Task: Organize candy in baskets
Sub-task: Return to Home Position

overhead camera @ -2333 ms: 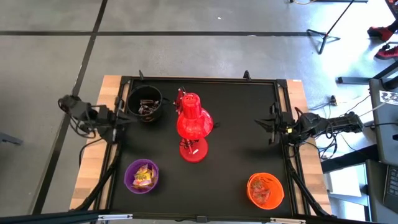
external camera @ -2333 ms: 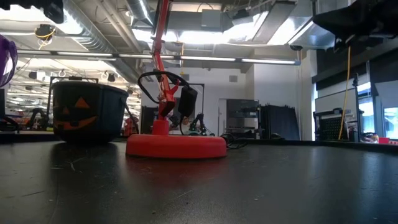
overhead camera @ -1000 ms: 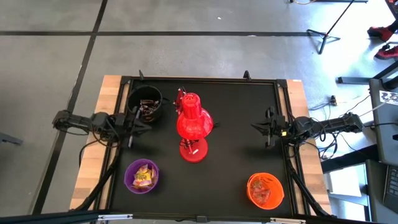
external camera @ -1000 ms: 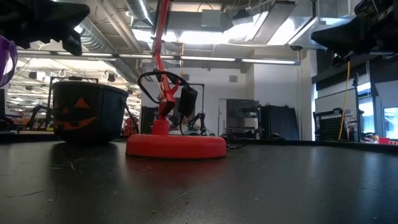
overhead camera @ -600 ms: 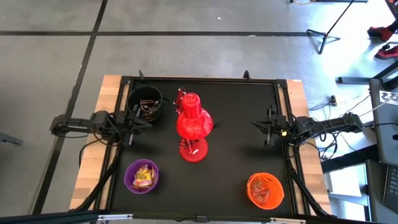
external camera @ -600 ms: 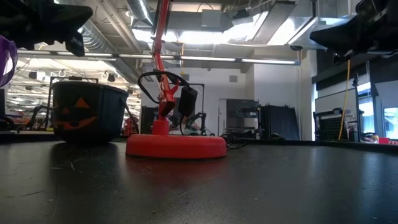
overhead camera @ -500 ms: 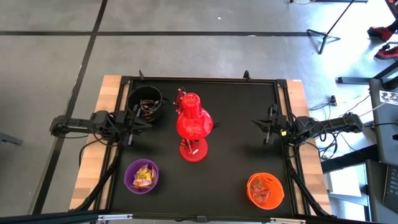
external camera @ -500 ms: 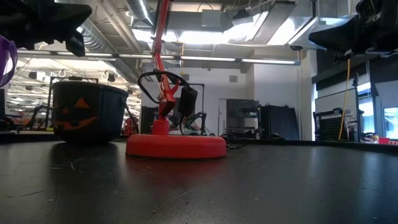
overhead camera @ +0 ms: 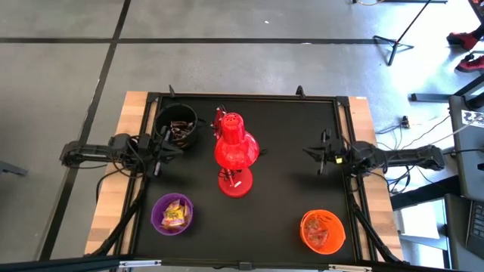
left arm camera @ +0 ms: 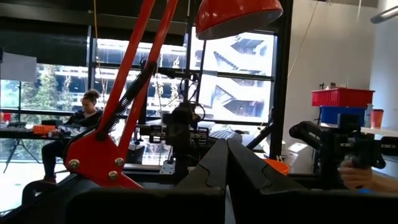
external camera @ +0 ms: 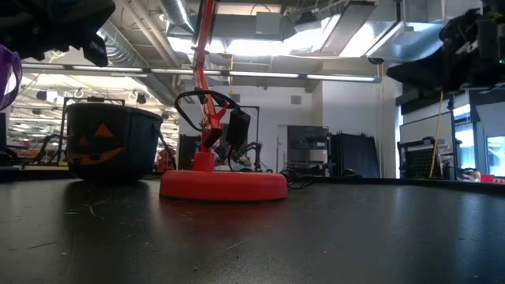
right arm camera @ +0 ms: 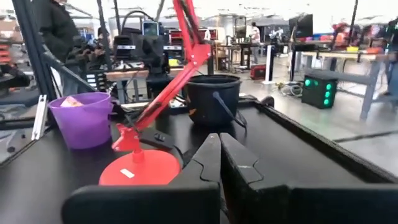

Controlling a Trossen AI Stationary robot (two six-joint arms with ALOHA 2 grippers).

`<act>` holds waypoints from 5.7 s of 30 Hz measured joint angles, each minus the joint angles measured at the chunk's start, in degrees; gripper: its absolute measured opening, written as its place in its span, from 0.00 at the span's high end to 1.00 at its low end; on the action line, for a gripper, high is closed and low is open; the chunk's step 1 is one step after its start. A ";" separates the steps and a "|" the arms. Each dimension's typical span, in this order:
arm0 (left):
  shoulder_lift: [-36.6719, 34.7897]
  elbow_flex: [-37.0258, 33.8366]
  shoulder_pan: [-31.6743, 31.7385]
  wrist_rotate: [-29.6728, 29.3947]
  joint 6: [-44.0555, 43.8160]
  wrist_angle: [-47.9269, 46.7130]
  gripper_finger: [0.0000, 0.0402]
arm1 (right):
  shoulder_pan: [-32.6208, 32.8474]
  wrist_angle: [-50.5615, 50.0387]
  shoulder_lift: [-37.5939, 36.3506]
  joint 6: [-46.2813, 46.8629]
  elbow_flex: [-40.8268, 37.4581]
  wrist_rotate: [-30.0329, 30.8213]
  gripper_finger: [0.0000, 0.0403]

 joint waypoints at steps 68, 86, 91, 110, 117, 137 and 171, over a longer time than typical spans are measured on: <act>10.41 0.00 4.42 2.08 2.99 5.66 1.00 | -3.74 -11.31 -0.11 11.90 0.00 -9.22 0.99; 10.41 0.00 4.42 2.06 3.02 5.66 1.00 | -3.74 -12.88 -0.11 11.88 0.00 -9.22 0.99; 10.41 0.00 4.42 2.06 3.02 5.66 1.00 | -3.74 -12.92 -0.11 11.88 0.00 -9.22 0.99; 10.41 0.00 4.42 2.06 3.02 5.66 1.00 | -3.74 -12.99 -0.11 11.88 0.02 -9.22 0.99; 10.41 0.00 4.42 2.06 3.04 5.66 1.00 | -3.74 -13.01 -0.11 11.87 0.02 -9.19 0.99; 10.41 0.00 4.40 2.06 3.04 5.66 1.00 | -3.74 -13.01 -0.13 11.85 0.02 -9.19 0.99; 10.41 0.00 4.42 2.08 3.03 5.67 1.00 | -3.74 -13.02 -0.11 11.88 0.02 -9.19 0.99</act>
